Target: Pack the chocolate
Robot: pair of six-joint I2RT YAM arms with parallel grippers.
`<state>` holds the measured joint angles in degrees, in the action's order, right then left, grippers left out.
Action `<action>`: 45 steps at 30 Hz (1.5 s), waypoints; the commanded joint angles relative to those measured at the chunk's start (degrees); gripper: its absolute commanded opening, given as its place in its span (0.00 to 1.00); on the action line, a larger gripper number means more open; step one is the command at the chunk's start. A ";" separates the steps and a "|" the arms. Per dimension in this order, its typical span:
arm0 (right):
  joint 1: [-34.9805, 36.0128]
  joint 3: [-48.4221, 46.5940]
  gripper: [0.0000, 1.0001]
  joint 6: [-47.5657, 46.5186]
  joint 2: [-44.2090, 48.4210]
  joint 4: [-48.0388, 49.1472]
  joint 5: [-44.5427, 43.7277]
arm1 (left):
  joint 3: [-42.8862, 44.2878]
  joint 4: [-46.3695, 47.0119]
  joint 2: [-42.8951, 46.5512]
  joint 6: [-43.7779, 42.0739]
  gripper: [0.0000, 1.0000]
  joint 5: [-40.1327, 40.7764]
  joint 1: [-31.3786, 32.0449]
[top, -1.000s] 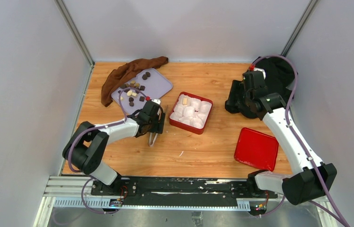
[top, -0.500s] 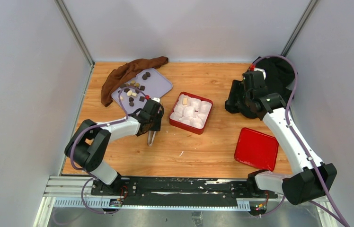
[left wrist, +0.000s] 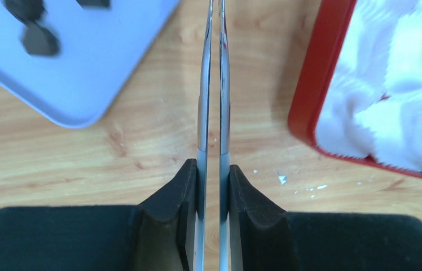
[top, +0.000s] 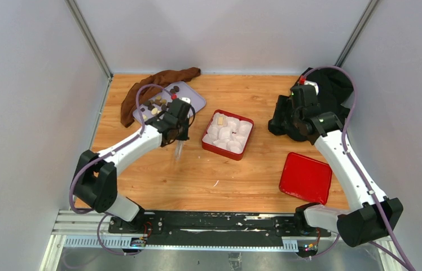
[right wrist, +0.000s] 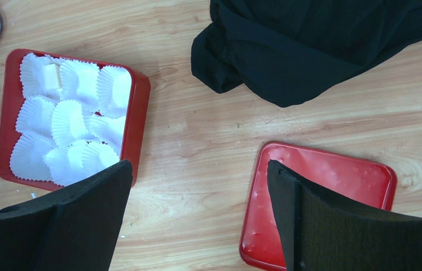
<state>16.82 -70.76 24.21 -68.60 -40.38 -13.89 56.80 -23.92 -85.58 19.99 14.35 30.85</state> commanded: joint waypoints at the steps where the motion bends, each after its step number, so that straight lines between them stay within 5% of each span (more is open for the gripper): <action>1: -0.38 -0.69 0.93 -0.26 1.13 -1.60 -1.41 | 10.31 -14.27 0.79 -3.11 0.13 -0.12 -3.01; 8: -0.43 -0.82 0.93 -0.72 0.80 -1.02 -1.29 | 24.40 -28.38 -8.00 -3.20 0.22 -4.32 -9.99; 21: -0.38 -0.97 0.93 -2.23 1.06 -1.02 -3.07 | 28.33 -29.78 -15.17 -2.96 0.43 -1.97 -13.01; 45: -0.43 -4.75 0.93 -2.23 -4.24 0.16 -1.46 | 34.72 -30.29 -25.68 -5.49 0.50 -5.27 -16.45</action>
<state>16.82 -72.84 22.68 -72.16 -40.07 -15.44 89.69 -53.43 -109.84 15.31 10.11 15.44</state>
